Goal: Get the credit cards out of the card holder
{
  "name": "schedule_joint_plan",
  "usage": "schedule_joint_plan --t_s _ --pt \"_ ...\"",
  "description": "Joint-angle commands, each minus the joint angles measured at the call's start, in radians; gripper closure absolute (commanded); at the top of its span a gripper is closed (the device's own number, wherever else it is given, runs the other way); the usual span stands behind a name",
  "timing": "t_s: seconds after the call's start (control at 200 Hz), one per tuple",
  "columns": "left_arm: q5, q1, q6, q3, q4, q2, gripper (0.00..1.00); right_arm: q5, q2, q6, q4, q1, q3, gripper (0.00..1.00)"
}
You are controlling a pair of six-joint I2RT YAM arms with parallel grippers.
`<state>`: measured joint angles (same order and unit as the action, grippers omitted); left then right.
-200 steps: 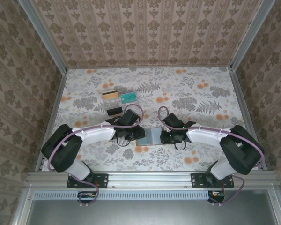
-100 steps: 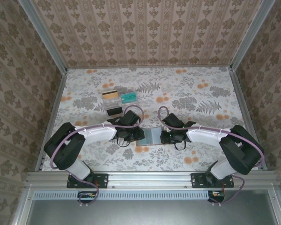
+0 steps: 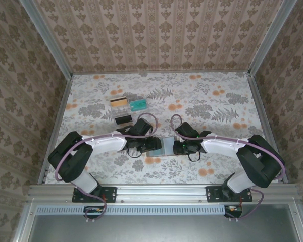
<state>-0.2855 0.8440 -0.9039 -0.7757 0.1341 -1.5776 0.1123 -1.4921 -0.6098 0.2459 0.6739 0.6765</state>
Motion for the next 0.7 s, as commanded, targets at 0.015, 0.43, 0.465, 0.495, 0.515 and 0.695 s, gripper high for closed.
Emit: schedule_joint_plan --t_s 0.015,0.43,0.465,0.495,0.515,0.695 --pt "-0.04 0.009 0.021 -0.009 -0.042 -0.003 0.38 0.025 -0.039 -0.018 -0.004 0.003 -0.031 0.79" --pt "-0.08 0.01 0.025 -0.015 -0.087 0.0 0.33 0.026 -0.042 -0.018 -0.004 0.004 -0.028 0.79" --pt "-0.082 0.01 0.029 -0.017 -0.089 0.0 0.33 0.026 -0.043 -0.019 -0.004 0.004 -0.026 0.79" --pt "-0.088 0.01 0.028 -0.017 -0.095 -0.001 0.33 0.026 -0.043 -0.018 -0.003 0.003 -0.026 0.79" --pt "-0.093 0.01 0.028 -0.016 -0.102 -0.001 0.33 0.026 -0.044 -0.017 -0.003 0.004 -0.025 0.79" --pt "-0.1 0.01 0.033 -0.019 -0.111 0.0 0.27 0.026 -0.047 -0.016 -0.003 0.004 -0.023 0.79"
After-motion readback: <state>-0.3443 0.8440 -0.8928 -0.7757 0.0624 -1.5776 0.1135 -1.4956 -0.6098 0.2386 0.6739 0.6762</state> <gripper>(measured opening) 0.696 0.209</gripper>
